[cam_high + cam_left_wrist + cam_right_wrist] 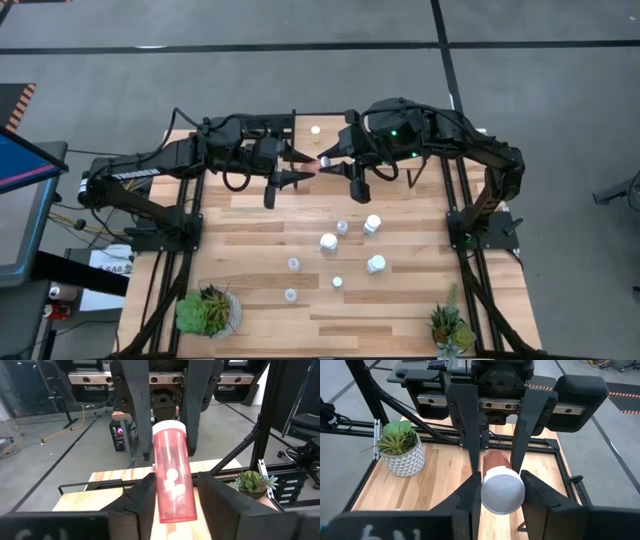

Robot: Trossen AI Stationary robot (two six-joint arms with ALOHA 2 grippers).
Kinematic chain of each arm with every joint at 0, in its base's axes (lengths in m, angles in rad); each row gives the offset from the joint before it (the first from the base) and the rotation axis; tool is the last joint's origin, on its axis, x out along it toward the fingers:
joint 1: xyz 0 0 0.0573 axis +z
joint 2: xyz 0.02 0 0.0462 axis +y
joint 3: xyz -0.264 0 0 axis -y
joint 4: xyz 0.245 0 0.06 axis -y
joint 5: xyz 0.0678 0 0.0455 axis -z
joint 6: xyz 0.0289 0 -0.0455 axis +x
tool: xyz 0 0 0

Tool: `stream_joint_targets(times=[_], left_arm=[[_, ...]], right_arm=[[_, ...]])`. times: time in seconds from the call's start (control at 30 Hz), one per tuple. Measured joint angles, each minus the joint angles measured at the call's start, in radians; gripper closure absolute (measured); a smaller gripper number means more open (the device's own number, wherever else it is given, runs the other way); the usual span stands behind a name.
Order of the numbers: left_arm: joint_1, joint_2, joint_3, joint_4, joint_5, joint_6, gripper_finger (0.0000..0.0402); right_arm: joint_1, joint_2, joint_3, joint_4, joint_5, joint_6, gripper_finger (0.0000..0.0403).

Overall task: Pick and place medicine bottles onto shelf by color
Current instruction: Put the orange pill bottle on the shelf

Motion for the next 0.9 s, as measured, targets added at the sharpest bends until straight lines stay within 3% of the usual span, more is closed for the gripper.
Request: stream_joint_targets(times=[0.37, 0.63, 0.9], left_arm=[[0.000, -0.071, -0.001, -0.035, -0.039, -0.002, 0.0173], [0.000, -0.176, -0.001, -0.182, -0.146, -0.035, 0.0168], [0.000, -0.198, -0.001, -0.293, -0.204, -0.077, 0.0168]], right_arm=[[-0.010, -0.001, 0.000, -0.116, 0.007, 0.033, 0.0283], [-0.086, 0.003, -0.119, -0.131, 0.008, 0.017, 0.0288], [-0.205, 0.147, -0.140, -0.162, 0.007, -0.046, 0.0288]])
